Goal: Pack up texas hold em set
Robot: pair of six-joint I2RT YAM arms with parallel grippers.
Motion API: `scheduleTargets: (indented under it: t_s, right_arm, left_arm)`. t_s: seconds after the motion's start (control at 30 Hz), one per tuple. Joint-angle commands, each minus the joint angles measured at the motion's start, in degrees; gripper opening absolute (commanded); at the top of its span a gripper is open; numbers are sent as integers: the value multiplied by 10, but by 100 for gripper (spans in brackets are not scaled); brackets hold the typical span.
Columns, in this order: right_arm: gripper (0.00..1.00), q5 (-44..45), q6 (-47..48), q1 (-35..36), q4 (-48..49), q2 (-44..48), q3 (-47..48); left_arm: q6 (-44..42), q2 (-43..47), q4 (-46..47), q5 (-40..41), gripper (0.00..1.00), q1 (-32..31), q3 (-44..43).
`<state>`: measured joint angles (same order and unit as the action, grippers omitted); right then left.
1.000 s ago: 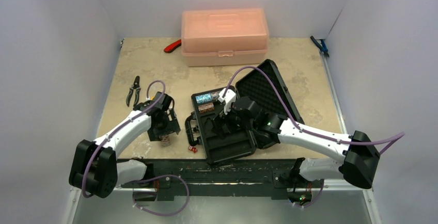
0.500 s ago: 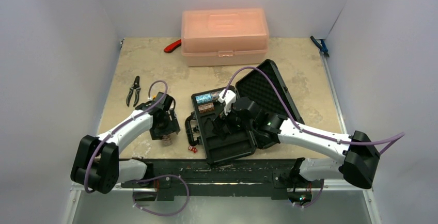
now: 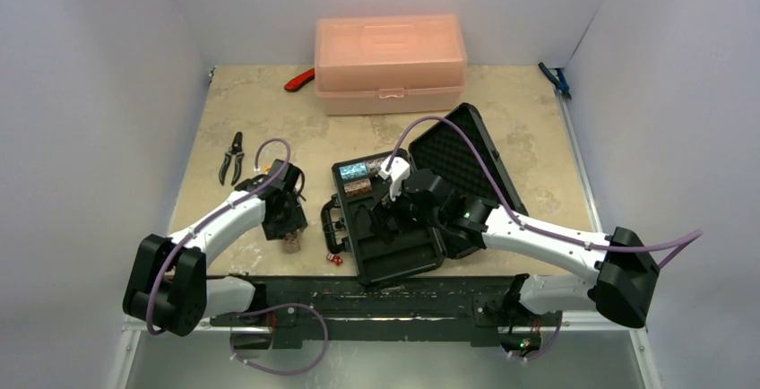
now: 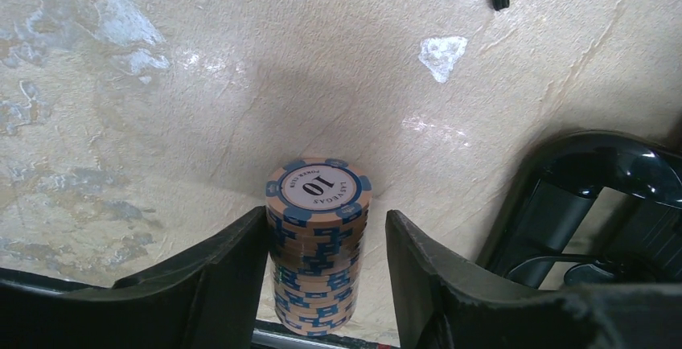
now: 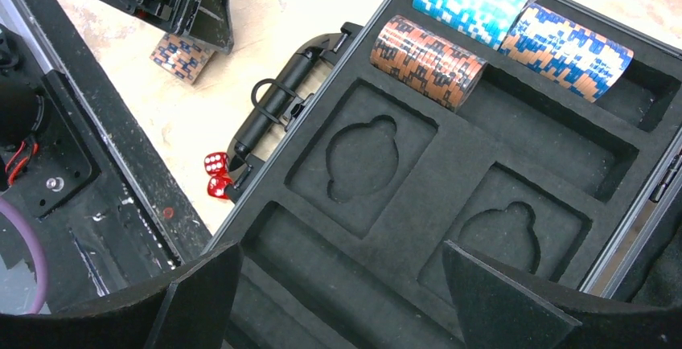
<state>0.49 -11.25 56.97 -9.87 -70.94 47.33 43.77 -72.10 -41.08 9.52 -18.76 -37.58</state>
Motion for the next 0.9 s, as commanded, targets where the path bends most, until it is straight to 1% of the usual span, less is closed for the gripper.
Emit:
scheduleTargets:
  t_s: [0.0,0.1,0.17,0.33,0.37,0.53,0.87]
  right_arm:
    - [99,-2,-10,0,2,1,16]
    - [99,-1,-13,0,3,2,14]
    - [99,0,-15,0,4,1,14]
    - [99,0,-24,0,8,0,12]
    - [99,0,-26,0,10,0,11]
    - [99,-2,-43,0,24,1,3]
    - [99,2,-71,0,46,-5,0]
  left_arm:
    - [1,-4,16,-5,50,4,0]
    - [-4,-4,21,-13,40,4,1]
    - [-5,-2,23,-15,31,3,3]
    - [-5,15,36,-24,2,3,14]
    - [-4,19,38,-28,0,3,16]
    - [-3,47,49,-45,0,3,23]
    - [-15,115,14,-57,0,2,-10]
